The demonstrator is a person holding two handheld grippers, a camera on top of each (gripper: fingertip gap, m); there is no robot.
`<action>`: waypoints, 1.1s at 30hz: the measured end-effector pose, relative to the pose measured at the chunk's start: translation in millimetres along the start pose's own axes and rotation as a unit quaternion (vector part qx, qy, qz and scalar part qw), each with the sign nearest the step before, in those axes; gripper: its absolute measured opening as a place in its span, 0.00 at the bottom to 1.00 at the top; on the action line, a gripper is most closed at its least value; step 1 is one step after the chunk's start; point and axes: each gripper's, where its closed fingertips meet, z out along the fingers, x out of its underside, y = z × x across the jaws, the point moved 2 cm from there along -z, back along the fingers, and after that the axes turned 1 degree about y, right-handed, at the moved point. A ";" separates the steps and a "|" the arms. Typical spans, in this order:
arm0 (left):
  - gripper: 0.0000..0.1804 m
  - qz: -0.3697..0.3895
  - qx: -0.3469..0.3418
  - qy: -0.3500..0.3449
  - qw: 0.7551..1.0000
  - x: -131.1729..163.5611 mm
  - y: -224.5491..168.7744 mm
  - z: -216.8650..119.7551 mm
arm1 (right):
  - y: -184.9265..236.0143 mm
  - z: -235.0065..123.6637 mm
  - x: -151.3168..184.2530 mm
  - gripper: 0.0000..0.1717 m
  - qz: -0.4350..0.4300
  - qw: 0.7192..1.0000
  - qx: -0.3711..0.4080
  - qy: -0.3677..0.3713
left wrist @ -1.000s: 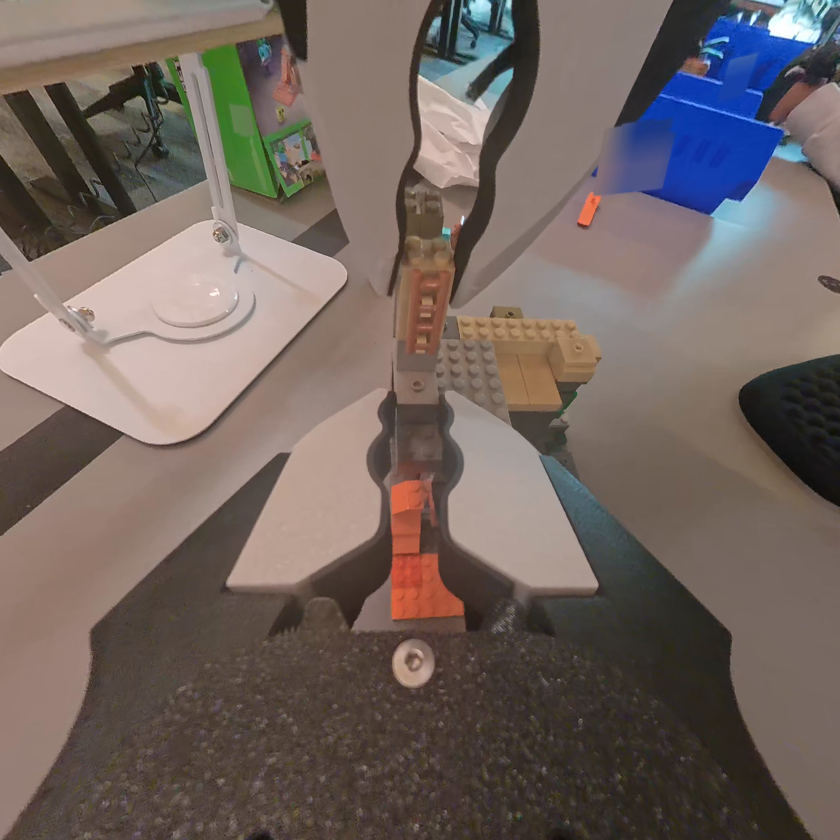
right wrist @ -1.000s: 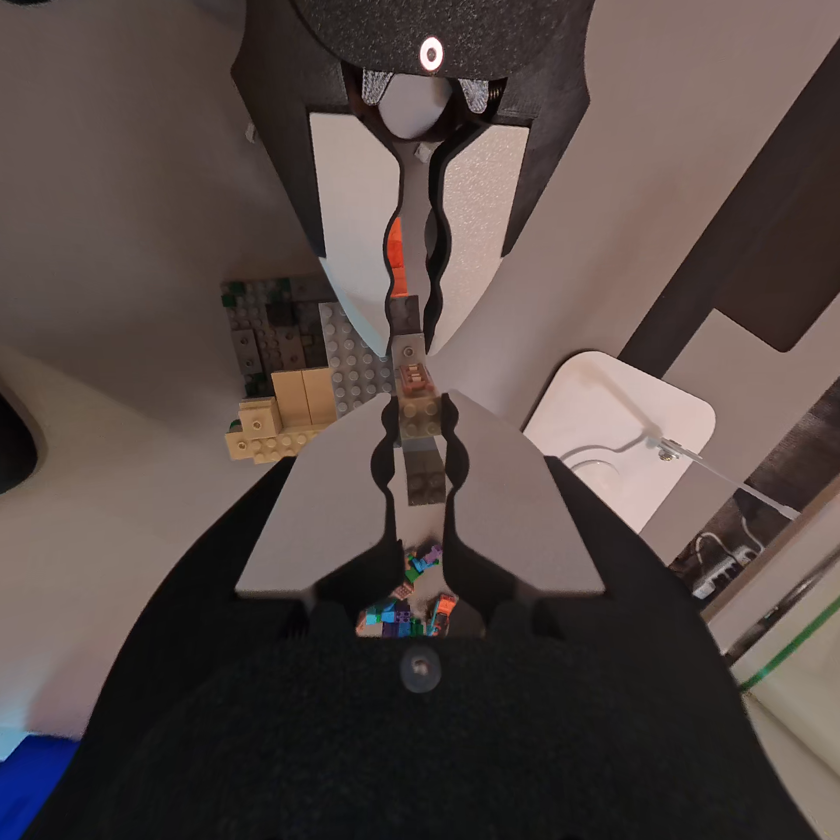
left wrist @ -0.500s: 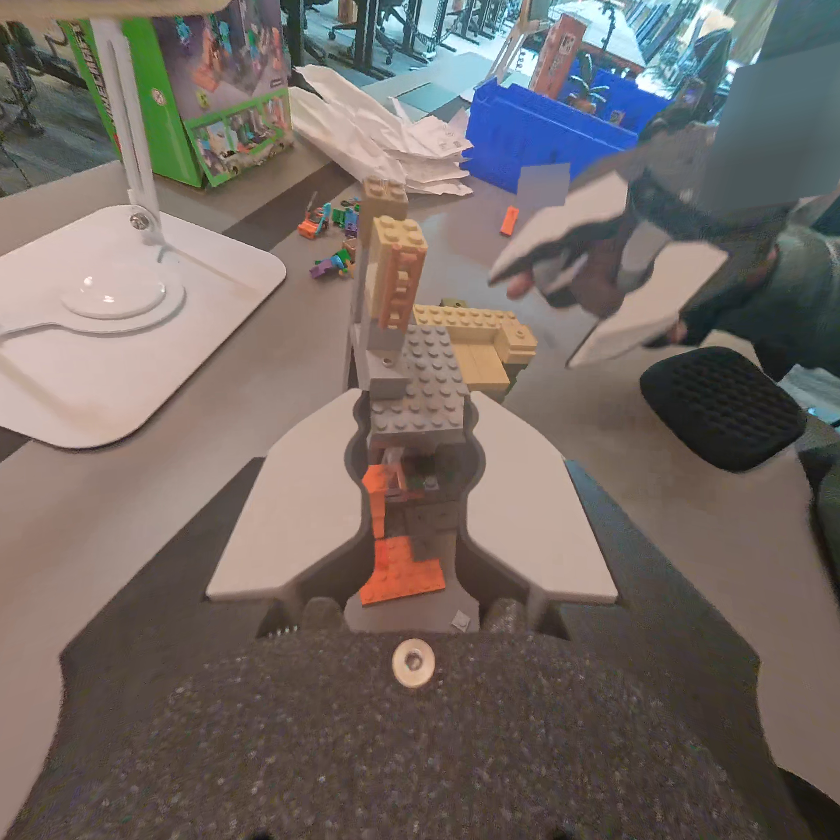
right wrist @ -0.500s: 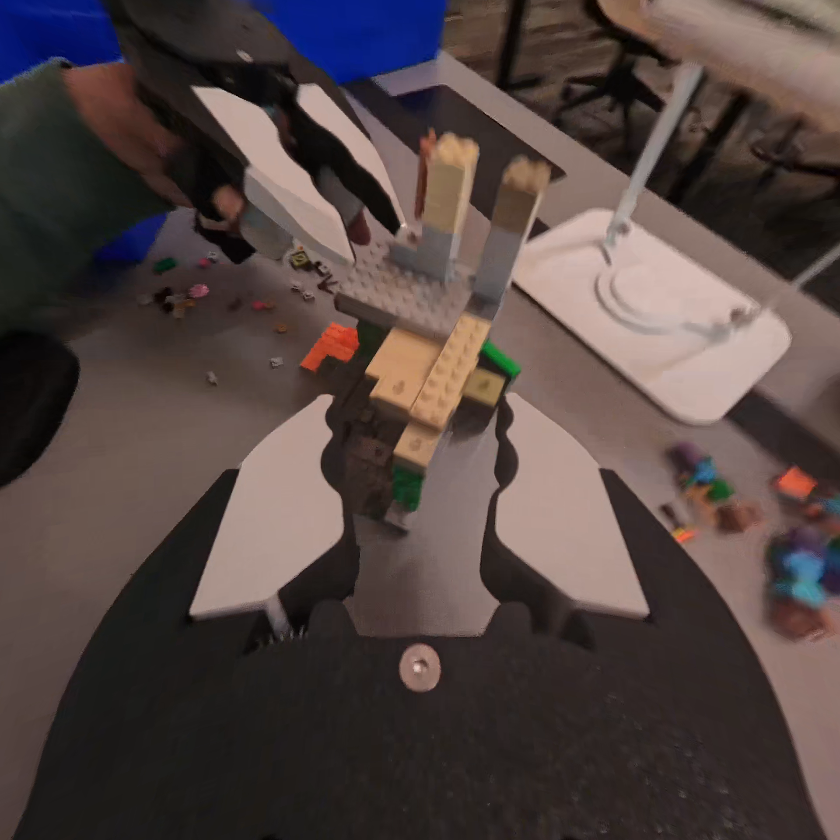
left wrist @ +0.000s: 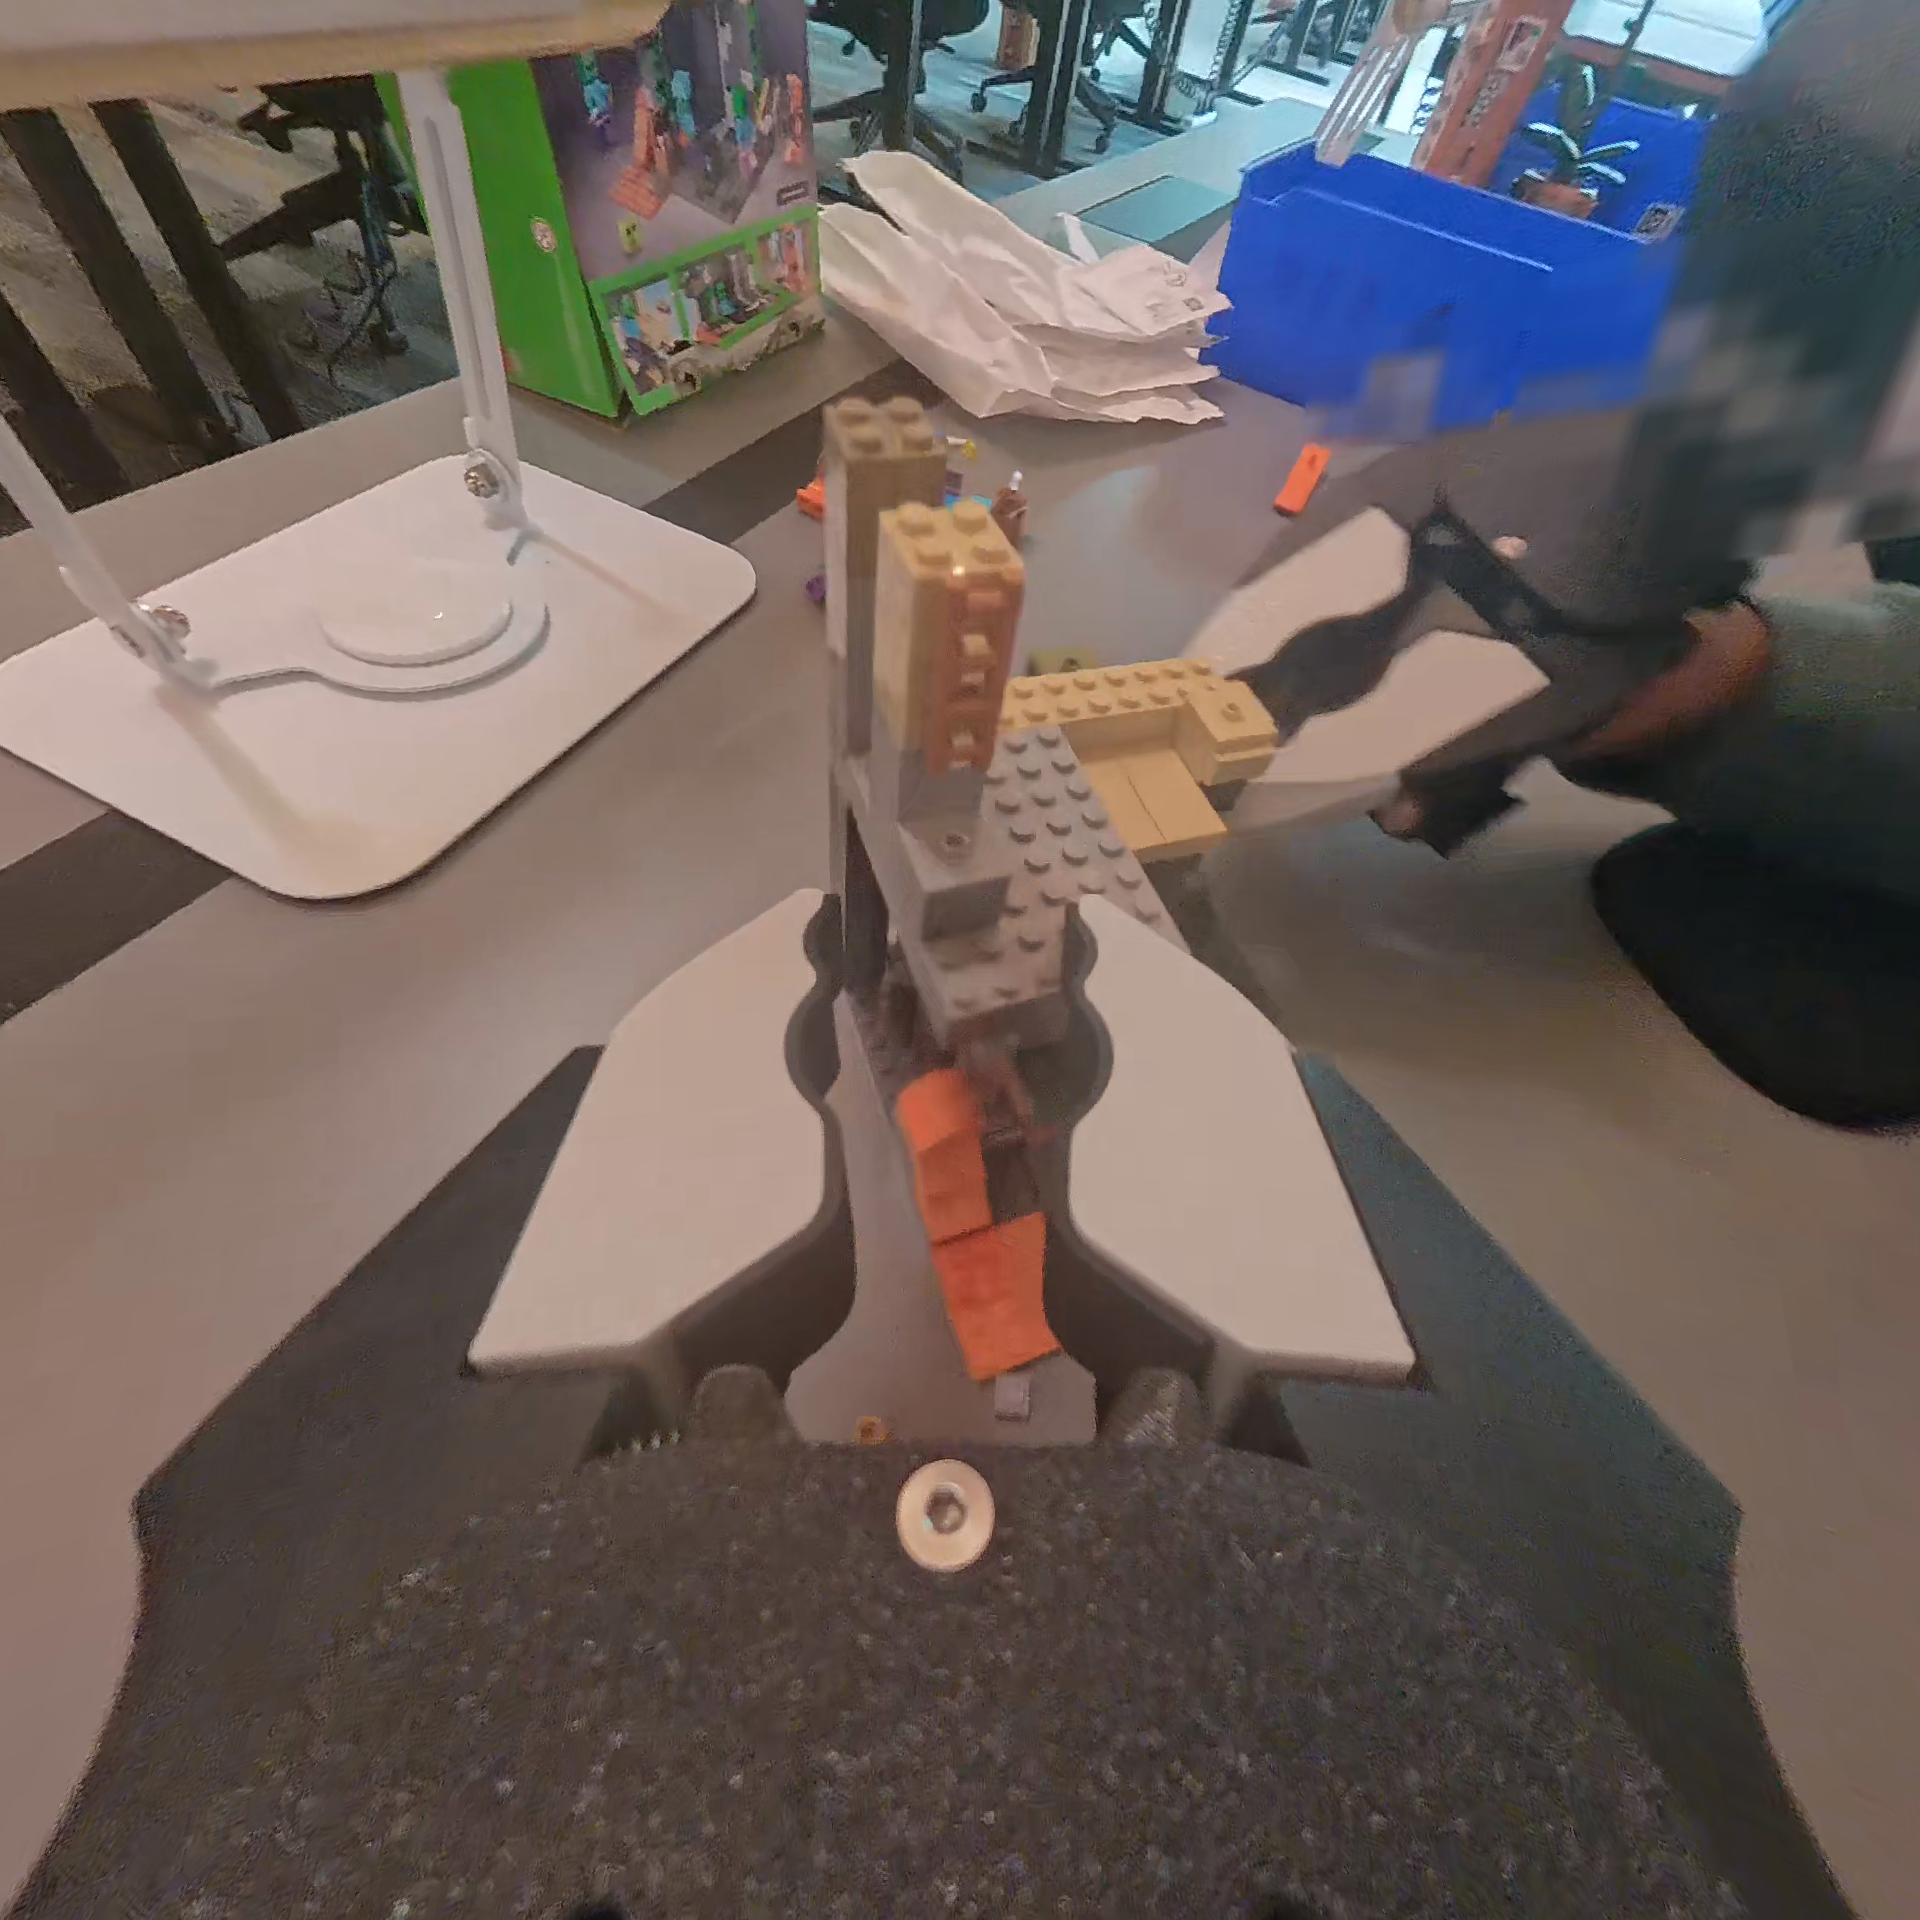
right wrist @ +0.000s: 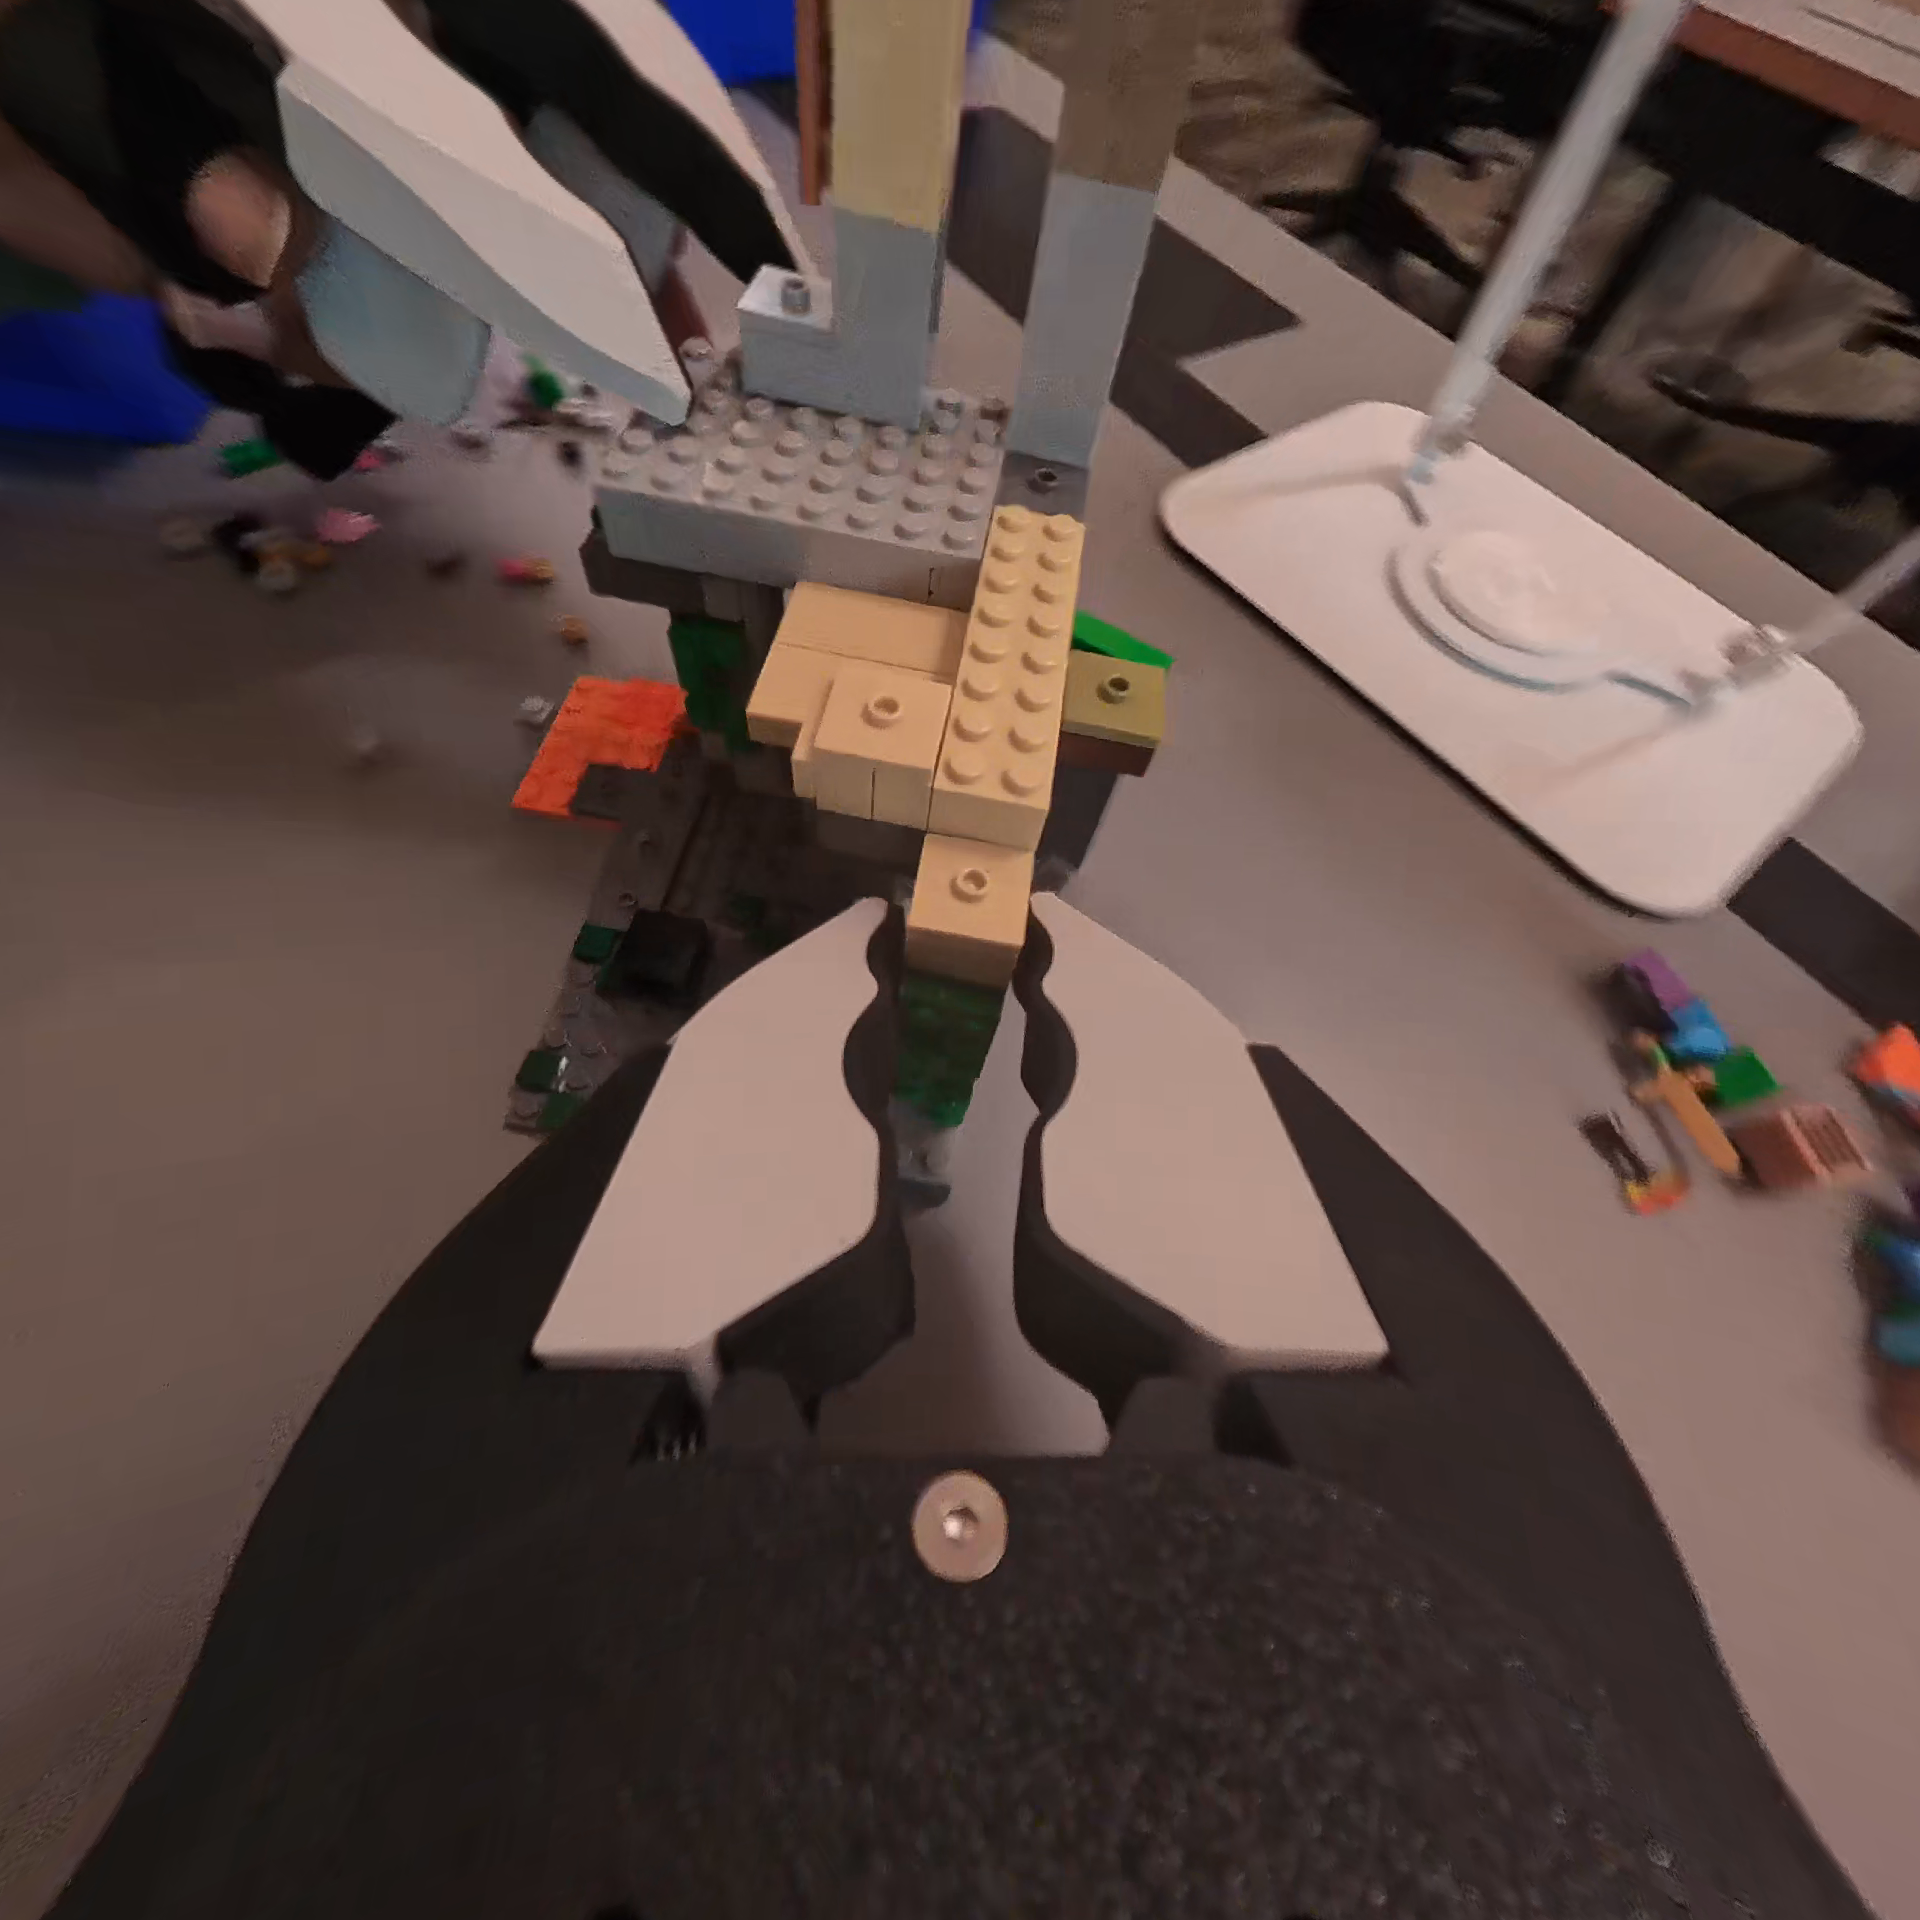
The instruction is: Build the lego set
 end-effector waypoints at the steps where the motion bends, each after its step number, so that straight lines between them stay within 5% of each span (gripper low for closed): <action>1: 0.22 0.001 0.005 -0.004 1.000 0.7 -6.2 -2.8 | -1.0 -1.6 1.3 0.11 -0.022 0.999 -0.043 -0.006; 5: 0.22 0.003 0.058 0.007 0.998 6.4 -44.7 -8.0 | -4.0 -11.1 7.7 0.11 -0.090 0.971 -0.221 -0.025; 10: 0.18 0.010 0.049 0.031 0.998 13.9 -73.6 -2.5 | -19.1 -2.0 4.0 0.11 -0.127 0.953 -0.276 0.022; 14: 0.18 -0.006 0.042 0.015 0.999 12.6 -85.0 4.3 | -40.6 -2.2 -2.5 0.20 -0.132 0.964 -0.228 0.047; 20: 0.19 0.054 0.094 0.023 0.994 16.3 -129.4 23.4 | -66.2 -55.4 -15.4 0.17 -0.056 0.994 -0.098 -0.014; 26: 0.15 0.108 0.078 0.023 0.991 16.2 -103.5 4.5 | 11.4 -91.9 -28.1 0.16 -0.006 0.999 -0.032 -0.044; 33: 0.29 0.152 0.051 0.002 0.987 17.8 -56.0 9.6 | 58.7 -53.8 -39.5 0.17 0.010 1.000 0.027 -0.007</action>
